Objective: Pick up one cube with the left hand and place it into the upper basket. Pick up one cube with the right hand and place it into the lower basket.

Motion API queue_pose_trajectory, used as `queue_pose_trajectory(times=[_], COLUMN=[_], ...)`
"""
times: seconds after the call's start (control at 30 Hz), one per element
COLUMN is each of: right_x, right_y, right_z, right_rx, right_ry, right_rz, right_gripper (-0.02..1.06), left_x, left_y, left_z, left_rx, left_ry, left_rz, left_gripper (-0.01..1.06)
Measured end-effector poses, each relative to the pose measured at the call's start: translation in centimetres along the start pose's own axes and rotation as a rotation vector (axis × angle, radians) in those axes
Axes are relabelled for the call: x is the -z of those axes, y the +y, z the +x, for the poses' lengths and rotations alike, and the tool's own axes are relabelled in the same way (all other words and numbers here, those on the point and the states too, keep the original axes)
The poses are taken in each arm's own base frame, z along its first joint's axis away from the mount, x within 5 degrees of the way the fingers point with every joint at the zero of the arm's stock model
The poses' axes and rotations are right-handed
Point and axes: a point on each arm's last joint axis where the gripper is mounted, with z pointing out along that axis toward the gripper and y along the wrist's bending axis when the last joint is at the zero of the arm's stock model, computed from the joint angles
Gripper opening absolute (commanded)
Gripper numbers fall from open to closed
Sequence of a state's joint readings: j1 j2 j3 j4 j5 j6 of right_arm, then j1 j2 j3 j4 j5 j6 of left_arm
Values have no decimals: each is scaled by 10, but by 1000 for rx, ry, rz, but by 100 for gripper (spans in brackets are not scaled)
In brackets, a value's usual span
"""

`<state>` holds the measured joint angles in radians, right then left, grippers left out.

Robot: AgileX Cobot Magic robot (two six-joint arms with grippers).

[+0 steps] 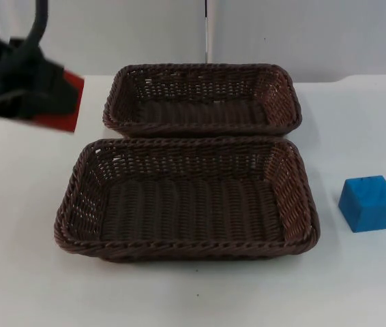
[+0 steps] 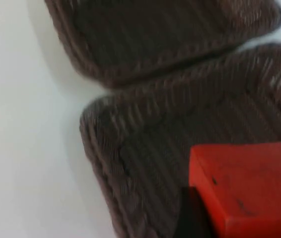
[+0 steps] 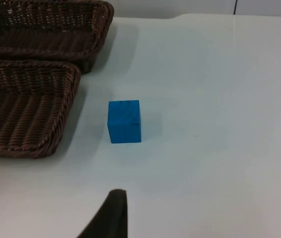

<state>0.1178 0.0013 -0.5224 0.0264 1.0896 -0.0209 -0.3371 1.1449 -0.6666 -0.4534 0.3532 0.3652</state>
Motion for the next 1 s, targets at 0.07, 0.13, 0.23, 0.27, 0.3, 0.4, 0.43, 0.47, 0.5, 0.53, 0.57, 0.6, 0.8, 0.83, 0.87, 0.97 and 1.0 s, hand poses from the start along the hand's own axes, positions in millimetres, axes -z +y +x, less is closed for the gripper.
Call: queue_pose_trajectory(times=[0.07,0.13,0.23,0.27,0.3,0.4,0.43,0.47,0.5,0.53,0.57,0.6,0.8,0.83,0.87,0.97,1.0], right_x=[0,0,0,0,0,0,0,0,0,0,0,0,0,0,0,0,0], right_y=[0,0,0,0,0,0,0,0,0,0,0,0,0,0,0,0,0], right_z=[0,0,0,0,0,0,0,0,0,0,0,0,0,0,0,0,0], right_rx=[0,0,0,0,0,0,0,0,0,0,0,0,0,0,0,0,0], right_ry=[0,0,0,0,0,0,0,0,0,0,0,0,0,0,0,0,0], right_rz=[0,0,0,0,0,0,0,0,0,0,0,0,0,0,0,0,0], right_gripper=[105,105,105,105,105,105,105,105,105,105,105,105,105,105,105,105,105], left_x=[-1,-9,-19,-25,-32,-49,-57,-66,-66,-73,-81,-90,-130,-140,-149,-167,-173], left_y=[0,0,1,2,2,4,5,6,6,7,8,9,14,15,16,18,19], left_z=[-6,-21,-31,-35,-40,-51,-56,-59,-59,-63,-69,-74,-90,-93,-96,-100,-105], left_rx=[-1,-3,-2,0,1,3,4,5,5,6,6,5,-21,-22,-25,-34,-38], left_ry=[-10,-18,-11,-5,3,17,23,33,33,38,38,42,63,68,77,86,80], left_rz=[0,0,0,0,-1,-2,-2,-3,-3,-3,-3,-3,1,2,6,8,10], left_gripper=[0,0,0,0,0,0,0,0,0,0,0,0,0,0,0,0,0])
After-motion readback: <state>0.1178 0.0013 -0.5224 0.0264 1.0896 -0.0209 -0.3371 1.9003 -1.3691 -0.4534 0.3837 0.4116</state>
